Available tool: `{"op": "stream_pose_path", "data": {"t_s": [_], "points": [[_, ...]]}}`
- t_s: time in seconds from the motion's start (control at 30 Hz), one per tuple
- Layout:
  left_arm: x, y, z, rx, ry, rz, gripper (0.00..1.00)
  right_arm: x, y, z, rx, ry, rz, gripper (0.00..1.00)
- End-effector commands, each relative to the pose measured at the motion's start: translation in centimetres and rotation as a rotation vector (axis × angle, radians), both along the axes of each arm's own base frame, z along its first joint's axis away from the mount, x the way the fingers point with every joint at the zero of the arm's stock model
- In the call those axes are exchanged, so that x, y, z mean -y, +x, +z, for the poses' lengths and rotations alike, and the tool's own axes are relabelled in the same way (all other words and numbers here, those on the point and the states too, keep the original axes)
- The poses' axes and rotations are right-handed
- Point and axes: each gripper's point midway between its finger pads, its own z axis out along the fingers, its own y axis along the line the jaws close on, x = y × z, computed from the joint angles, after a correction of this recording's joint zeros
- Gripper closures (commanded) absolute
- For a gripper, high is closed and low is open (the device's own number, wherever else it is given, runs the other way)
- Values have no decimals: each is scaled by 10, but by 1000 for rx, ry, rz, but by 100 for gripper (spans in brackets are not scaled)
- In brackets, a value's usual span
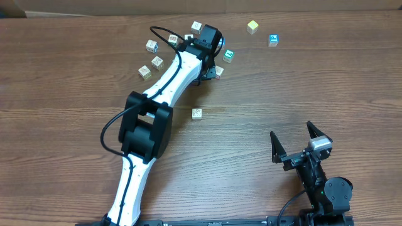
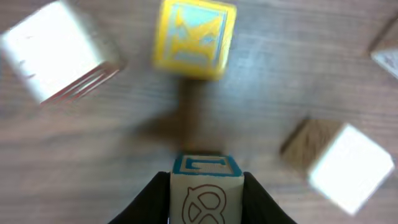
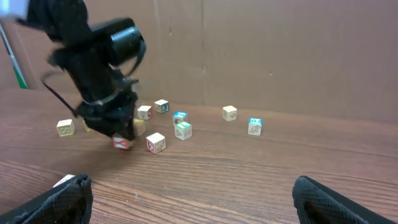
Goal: Form a circle
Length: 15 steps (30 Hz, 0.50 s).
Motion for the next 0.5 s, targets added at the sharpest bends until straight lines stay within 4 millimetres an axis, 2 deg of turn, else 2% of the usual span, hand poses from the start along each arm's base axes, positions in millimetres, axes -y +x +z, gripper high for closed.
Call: {"op": "stream_pose_path", "data": {"t_s": [0.0,0.1,0.23,0.33,0.47], "points": [[-8,-3,82,94,-22,-20,75,0,0,-2,3,6,0,0],[-22,-23,104,59,5,-39,76,0,0,-2,3,6,0,0],[-48,-54,118,-38,51,-33,81,0,0,-2,3,6,0,0],[-68,-79,118,-140,94,-17,85,0,0,-2,3,6,0,0],[-89,-106,110,-272,156,-52,80,0,0,-2,3,6,0,0]]}}
